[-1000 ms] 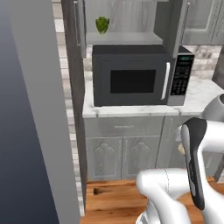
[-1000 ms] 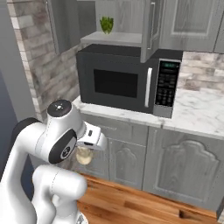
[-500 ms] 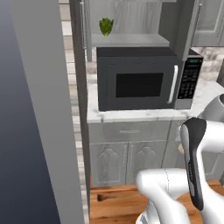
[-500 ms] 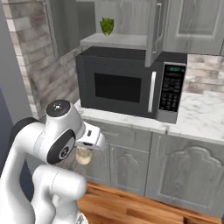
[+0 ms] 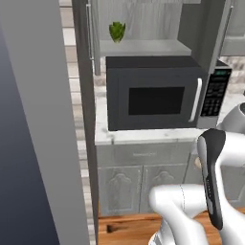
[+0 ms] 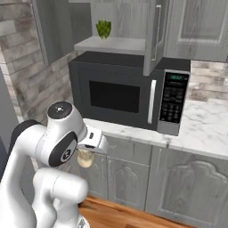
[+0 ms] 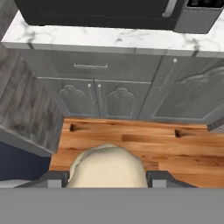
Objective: Pick the candle and candle from the dining table and place them in the open cabinet. Close the cabinet after placing the objects.
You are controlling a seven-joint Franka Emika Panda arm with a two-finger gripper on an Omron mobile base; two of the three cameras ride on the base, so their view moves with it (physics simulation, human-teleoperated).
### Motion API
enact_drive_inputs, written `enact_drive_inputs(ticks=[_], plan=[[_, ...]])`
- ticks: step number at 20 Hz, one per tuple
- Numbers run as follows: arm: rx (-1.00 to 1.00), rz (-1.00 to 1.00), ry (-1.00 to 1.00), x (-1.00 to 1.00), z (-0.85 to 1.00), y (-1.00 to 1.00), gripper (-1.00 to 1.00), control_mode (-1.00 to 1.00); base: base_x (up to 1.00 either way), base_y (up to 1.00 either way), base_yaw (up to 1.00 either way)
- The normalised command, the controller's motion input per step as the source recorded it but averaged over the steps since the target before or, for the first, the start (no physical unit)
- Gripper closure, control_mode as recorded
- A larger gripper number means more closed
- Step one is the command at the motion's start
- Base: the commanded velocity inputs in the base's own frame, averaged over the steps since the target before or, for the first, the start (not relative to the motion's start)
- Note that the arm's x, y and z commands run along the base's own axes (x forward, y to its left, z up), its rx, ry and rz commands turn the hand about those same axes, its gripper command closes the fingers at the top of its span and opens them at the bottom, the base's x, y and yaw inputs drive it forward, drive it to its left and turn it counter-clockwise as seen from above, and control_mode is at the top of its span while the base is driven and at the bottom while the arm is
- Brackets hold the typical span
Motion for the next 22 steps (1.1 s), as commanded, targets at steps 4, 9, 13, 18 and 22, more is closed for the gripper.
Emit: enact_drive_inputs(ticks=[4,9,13,18,22], plan=[[0.00,0.00,0.00,0.00,0.00,0.00,1.00,1.00,0.22,0.00,0.00],[0.00,0.00,0.00,0.00,0.00,0.00,1.00,1.00,0.29,0.00,0.00],[0.00,0.00,0.00,0.00,0.00,0.00,1.00,1.00,0.39,0.00,0.00],[0.00,0.00,0.00,0.00,0.00,0.00,1.00,1.00,0.38,0.00,0.00],[0.00,0.00,0.00,0.00,0.00,0.00,1.00,1.00,0.39,0.00,0.00]])
